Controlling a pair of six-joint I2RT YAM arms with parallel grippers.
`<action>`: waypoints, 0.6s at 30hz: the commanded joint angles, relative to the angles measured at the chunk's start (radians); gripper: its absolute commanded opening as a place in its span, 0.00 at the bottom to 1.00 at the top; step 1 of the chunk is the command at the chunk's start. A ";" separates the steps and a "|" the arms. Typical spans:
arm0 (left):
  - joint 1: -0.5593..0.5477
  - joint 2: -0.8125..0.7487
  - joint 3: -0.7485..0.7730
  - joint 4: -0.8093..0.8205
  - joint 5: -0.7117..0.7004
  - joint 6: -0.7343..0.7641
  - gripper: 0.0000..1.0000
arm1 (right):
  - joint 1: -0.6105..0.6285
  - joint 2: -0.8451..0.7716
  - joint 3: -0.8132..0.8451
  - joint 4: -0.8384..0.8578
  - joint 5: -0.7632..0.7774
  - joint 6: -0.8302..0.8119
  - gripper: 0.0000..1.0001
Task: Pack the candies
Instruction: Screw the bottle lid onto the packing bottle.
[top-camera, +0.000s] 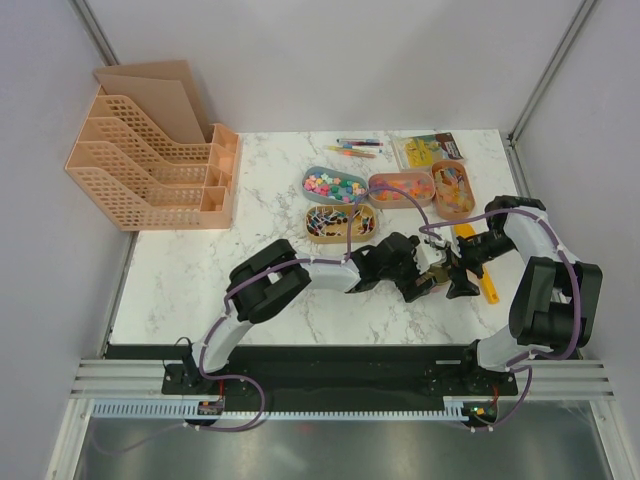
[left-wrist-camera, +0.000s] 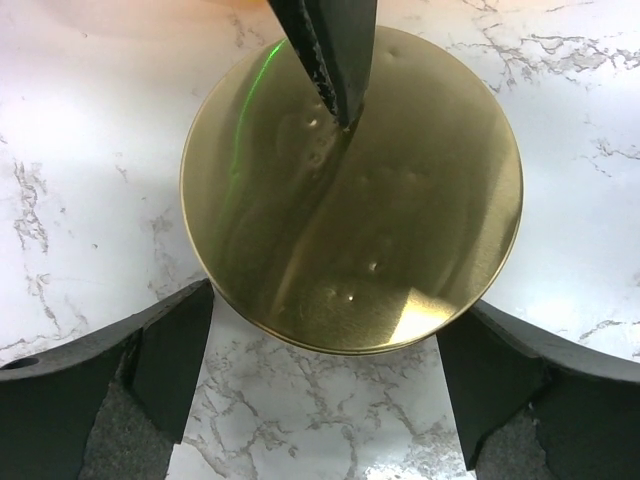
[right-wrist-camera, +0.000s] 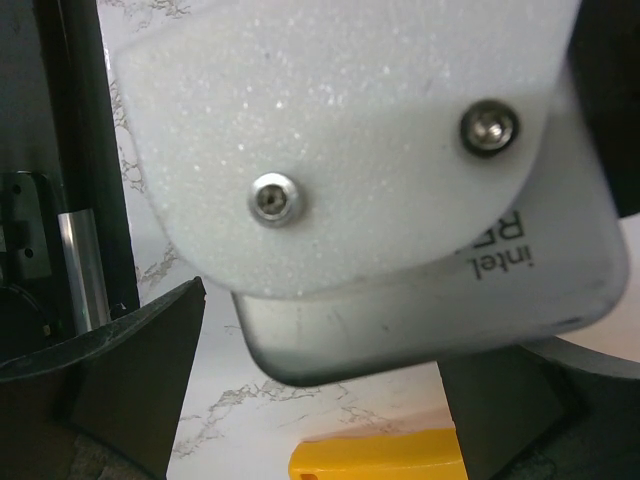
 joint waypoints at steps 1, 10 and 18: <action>-0.024 0.284 -0.159 -0.592 -0.019 -0.108 0.94 | 0.003 0.065 -0.063 -0.011 0.120 0.070 0.98; -0.025 0.291 -0.142 -0.571 0.007 -0.108 0.92 | 0.005 0.085 -0.060 0.000 0.112 0.074 0.98; -0.077 0.264 -0.174 -0.494 -0.047 -0.085 0.91 | 0.005 0.102 -0.052 0.007 0.111 0.100 0.98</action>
